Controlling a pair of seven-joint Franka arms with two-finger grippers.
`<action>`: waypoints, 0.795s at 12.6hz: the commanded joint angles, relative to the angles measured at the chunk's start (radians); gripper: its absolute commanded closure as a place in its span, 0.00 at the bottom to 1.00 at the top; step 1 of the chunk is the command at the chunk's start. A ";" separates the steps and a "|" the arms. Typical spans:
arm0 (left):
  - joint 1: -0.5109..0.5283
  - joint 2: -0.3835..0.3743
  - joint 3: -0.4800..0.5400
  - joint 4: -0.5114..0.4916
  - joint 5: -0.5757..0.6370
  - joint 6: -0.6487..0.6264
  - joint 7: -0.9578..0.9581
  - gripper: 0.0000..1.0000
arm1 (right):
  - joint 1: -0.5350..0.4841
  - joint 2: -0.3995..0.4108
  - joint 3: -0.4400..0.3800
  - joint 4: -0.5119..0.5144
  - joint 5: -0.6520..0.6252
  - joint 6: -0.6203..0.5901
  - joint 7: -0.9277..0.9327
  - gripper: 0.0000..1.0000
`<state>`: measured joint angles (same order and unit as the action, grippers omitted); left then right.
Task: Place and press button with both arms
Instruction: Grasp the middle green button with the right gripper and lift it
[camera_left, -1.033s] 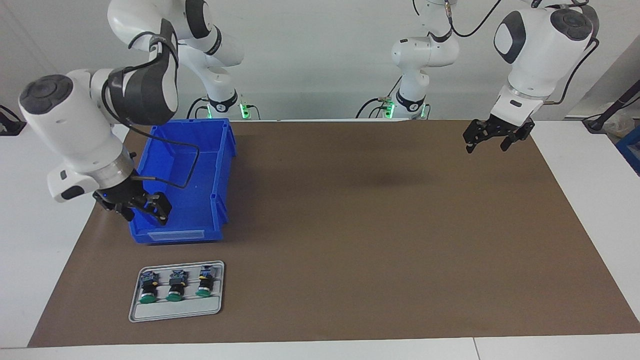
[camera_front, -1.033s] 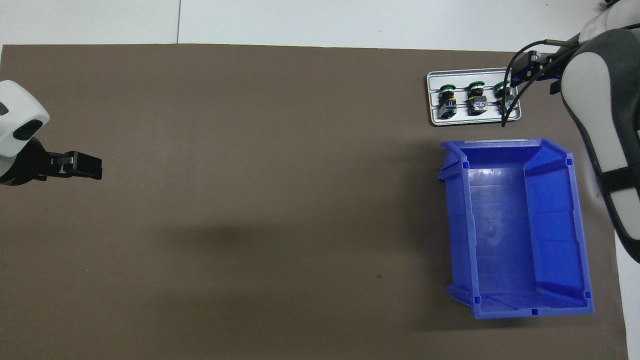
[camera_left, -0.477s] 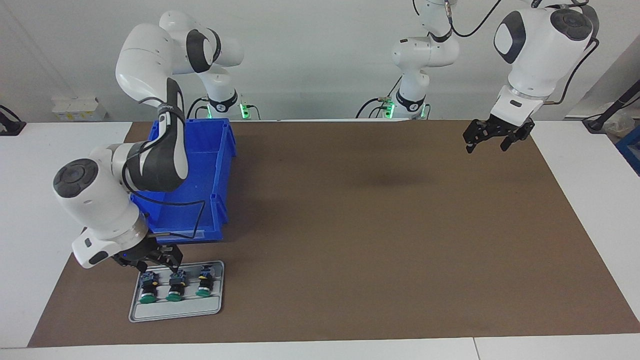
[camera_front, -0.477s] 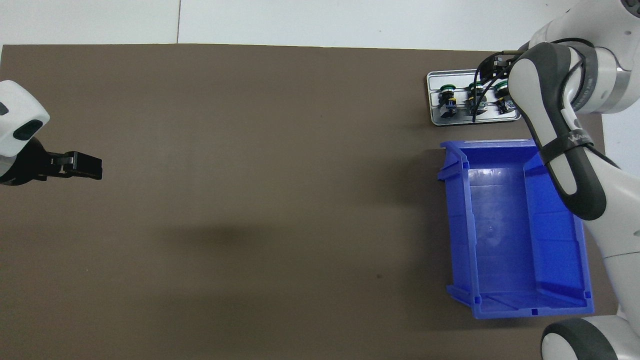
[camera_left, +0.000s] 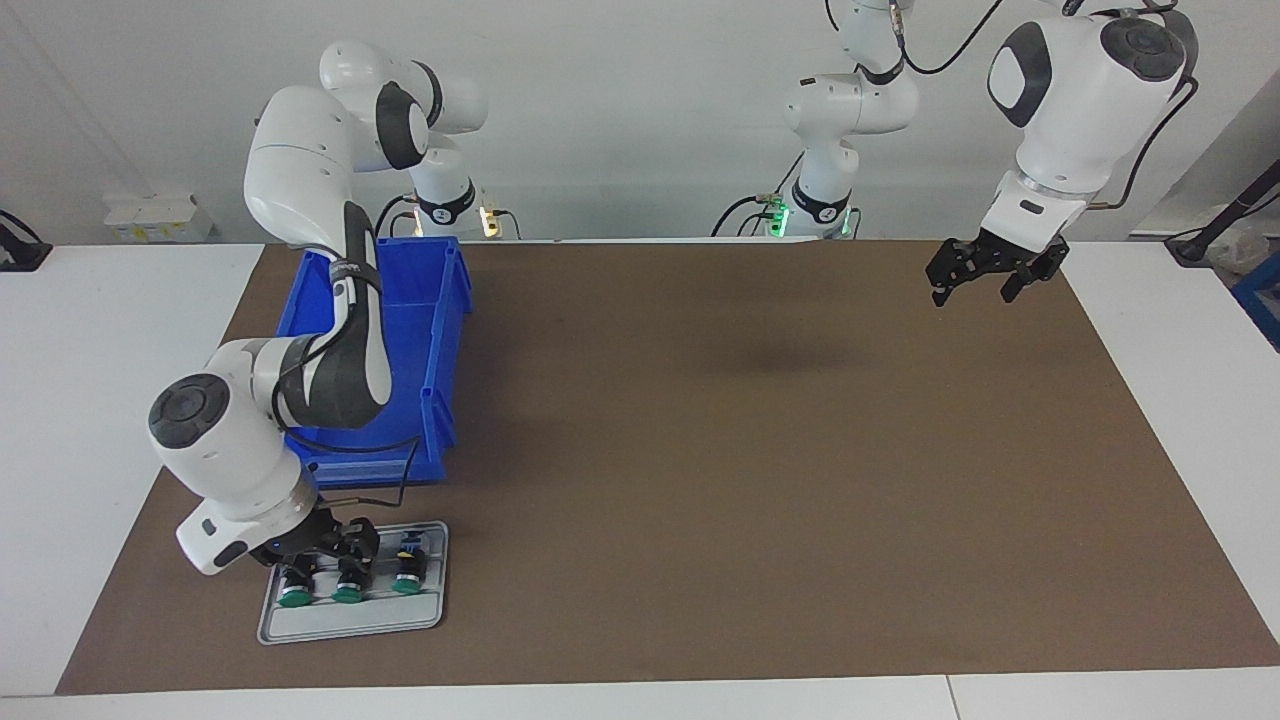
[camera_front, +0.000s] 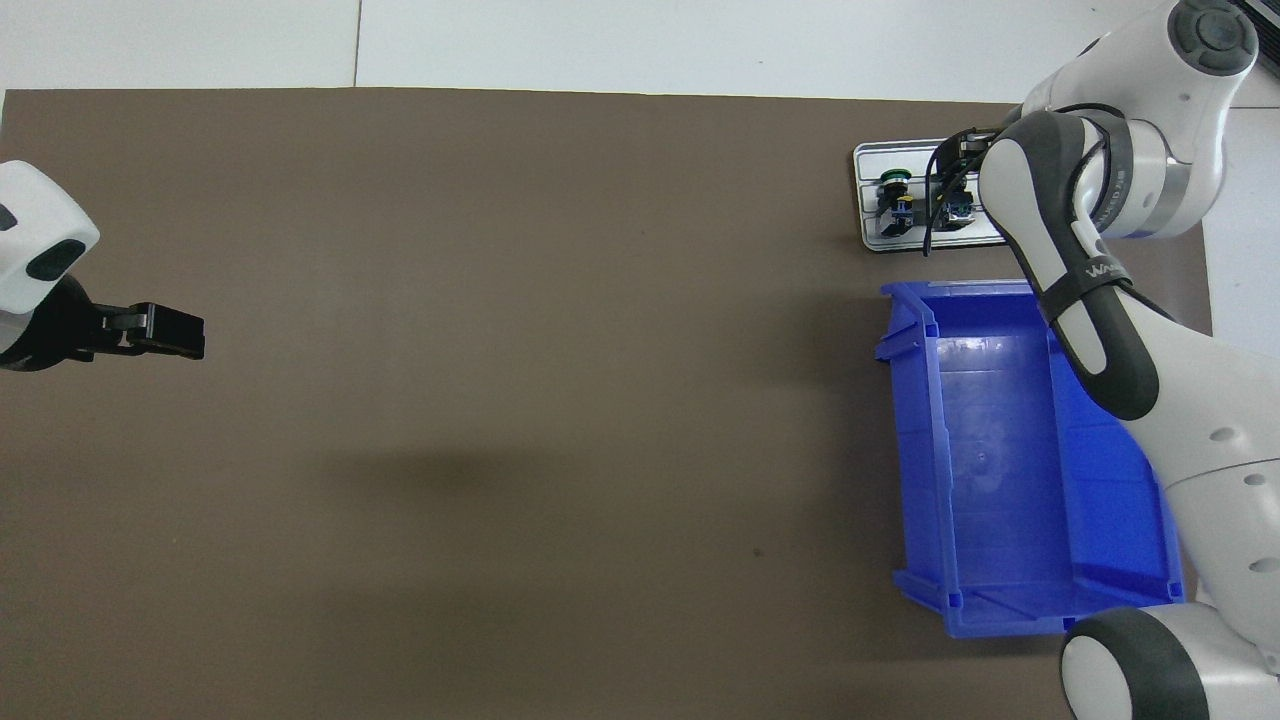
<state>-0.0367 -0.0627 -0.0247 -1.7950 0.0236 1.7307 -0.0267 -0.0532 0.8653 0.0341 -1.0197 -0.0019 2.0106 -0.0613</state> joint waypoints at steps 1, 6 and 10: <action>0.005 -0.026 -0.004 -0.026 0.016 -0.003 -0.010 0.00 | -0.020 -0.008 0.015 -0.029 0.019 0.034 -0.046 0.20; 0.005 -0.026 -0.004 -0.026 0.016 -0.003 -0.010 0.00 | -0.017 -0.028 0.017 -0.132 0.022 0.099 -0.068 0.22; 0.005 -0.026 -0.004 -0.024 0.016 -0.003 -0.010 0.00 | -0.019 -0.043 0.016 -0.163 0.022 0.096 -0.069 0.24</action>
<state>-0.0367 -0.0627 -0.0247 -1.7951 0.0236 1.7307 -0.0267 -0.0590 0.8615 0.0397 -1.1226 -0.0019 2.0886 -0.0917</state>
